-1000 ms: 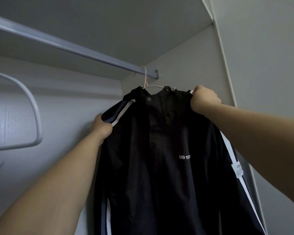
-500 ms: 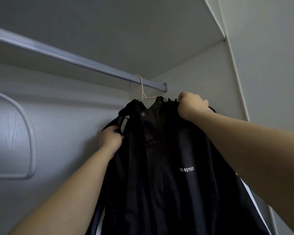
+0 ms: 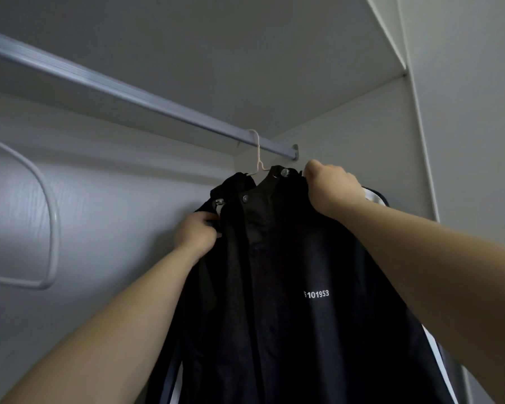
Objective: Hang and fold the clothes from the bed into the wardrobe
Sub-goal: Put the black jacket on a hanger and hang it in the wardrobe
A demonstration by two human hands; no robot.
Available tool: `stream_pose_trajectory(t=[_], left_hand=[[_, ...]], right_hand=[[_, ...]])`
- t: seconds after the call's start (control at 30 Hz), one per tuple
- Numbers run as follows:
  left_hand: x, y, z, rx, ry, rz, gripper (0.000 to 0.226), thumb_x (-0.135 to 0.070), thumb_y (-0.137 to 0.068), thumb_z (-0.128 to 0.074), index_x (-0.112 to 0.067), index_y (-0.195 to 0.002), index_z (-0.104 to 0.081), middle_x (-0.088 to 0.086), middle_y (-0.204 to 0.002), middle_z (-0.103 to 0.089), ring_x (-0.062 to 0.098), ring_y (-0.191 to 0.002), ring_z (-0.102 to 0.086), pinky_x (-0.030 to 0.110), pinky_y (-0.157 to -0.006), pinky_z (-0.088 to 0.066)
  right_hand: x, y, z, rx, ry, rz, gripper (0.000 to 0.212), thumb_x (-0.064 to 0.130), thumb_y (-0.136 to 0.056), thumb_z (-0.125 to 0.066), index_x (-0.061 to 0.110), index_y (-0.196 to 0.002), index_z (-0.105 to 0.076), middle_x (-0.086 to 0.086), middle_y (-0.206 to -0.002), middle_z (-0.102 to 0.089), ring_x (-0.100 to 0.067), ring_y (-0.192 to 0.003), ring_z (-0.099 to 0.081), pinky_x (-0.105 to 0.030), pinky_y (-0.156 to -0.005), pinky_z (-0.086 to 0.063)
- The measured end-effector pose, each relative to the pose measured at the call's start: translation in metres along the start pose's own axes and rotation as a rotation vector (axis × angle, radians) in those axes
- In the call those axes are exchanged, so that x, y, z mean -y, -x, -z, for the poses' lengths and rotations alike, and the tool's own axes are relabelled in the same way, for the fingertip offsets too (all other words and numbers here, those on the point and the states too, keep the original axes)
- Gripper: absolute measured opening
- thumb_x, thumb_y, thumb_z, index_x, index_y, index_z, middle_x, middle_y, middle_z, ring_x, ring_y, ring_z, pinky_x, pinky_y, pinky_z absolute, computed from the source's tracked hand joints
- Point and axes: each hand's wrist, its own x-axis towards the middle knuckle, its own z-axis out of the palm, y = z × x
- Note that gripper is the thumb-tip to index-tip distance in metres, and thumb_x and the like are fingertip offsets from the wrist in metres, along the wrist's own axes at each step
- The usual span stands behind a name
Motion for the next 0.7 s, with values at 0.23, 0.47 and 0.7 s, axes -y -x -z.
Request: stream_pose_trajectory(t=[0.23, 0.47, 0.7], left_hand=[[0.024, -0.003, 0.025, -0.196, -0.18, 0.102, 0.033, -0.008, -0.093, -0.052, -0.016, -0.122, -0.067, 0.012, -0.121, -0.069, 0.035, -0.113, -0.062, 0.029, -0.082, -0.043], [0.053, -0.002, 0.034, -0.23, -0.496, 0.356, 0.04, -0.025, -0.089, -0.052, -0.016, -0.128, -0.057, 0.014, -0.127, -0.061, 0.038, -0.117, -0.059, 0.049, -0.098, -0.051], [0.031, -0.015, 0.004, -0.256, 0.079, 0.04, 0.033, -0.022, -0.1, -0.046, -0.025, -0.131, -0.058, 0.011, -0.125, -0.06, 0.036, -0.115, -0.057, 0.041, -0.093, -0.046]], right_hand=[[-0.025, 0.008, 0.001, 0.036, 0.09, 0.118, 0.019, 0.015, -0.101, -0.042, 0.013, -0.119, -0.046, -0.015, -0.107, -0.057, -0.04, -0.093, -0.057, -0.039, -0.073, -0.037], [-0.034, 0.011, -0.014, -0.035, 0.045, 0.138, 0.018, 0.029, -0.107, -0.034, 0.015, -0.102, -0.044, -0.014, -0.099, -0.06, -0.038, -0.084, -0.054, -0.041, -0.07, -0.038], [-0.042, 0.006, -0.025, -0.017, 0.018, 0.085, 0.026, 0.041, -0.108, -0.028, 0.02, -0.096, -0.038, -0.007, -0.087, -0.054, -0.038, -0.086, -0.055, -0.042, -0.071, -0.037]])
